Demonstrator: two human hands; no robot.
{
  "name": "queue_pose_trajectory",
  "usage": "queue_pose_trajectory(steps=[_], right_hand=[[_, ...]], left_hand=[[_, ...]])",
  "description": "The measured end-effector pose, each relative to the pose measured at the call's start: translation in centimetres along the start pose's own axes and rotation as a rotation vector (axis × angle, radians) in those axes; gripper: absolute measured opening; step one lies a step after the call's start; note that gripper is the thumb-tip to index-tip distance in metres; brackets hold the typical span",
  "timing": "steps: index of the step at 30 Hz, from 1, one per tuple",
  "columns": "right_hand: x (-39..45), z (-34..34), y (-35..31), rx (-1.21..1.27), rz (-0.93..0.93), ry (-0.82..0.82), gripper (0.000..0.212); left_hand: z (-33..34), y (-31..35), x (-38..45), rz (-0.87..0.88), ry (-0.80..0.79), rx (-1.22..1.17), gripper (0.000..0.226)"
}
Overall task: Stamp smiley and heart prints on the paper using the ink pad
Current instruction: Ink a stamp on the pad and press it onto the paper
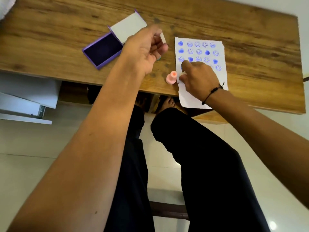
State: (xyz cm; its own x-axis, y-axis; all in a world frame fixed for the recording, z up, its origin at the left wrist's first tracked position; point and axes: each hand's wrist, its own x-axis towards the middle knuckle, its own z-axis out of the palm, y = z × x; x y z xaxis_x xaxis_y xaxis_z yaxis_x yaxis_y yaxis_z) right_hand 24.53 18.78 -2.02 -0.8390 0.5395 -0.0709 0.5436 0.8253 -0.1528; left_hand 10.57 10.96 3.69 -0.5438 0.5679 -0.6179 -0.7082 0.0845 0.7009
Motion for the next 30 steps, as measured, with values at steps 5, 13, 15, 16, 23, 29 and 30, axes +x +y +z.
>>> queue_pose_trajectory(steps=[5, 13, 15, 16, 23, 29, 30], right_hand=[[0.3, -0.1, 0.3, -0.081, -0.135, -0.056, 0.025], [0.4, -0.4, 0.3, -0.114, -0.190, -0.091, 0.025], [0.3, -0.5, 0.2, -0.107, -0.187, -0.103, 0.025], [0.3, -0.6, 0.2, -0.110, -0.186, -0.116, 0.025], [0.8, -4.3, 1.6, 0.132, 0.040, 0.016, 0.020], [0.3, -6.8, 1.5, 0.462, 0.195, 0.126, 0.021], [0.3, -6.9, 1.2, 0.466, 0.187, 0.116, 0.021]], left_hand=[[0.1, 0.1, -0.6, 0.006, 0.007, -0.012, 0.018], [0.2, 0.1, -0.8, -0.012, -0.003, -0.026, 0.017], [0.3, 0.0, -0.8, -0.012, -0.002, -0.021, 0.018], [0.3, 0.0, -0.8, -0.013, -0.003, -0.019, 0.018], [0.0, 0.0, -0.3, -0.017, 0.001, -0.014, 0.018], [-0.2, -0.1, -0.3, -0.015, 0.003, -0.007, 0.015], [-0.3, -0.1, -0.3, -0.013, 0.004, -0.003, 0.014]])
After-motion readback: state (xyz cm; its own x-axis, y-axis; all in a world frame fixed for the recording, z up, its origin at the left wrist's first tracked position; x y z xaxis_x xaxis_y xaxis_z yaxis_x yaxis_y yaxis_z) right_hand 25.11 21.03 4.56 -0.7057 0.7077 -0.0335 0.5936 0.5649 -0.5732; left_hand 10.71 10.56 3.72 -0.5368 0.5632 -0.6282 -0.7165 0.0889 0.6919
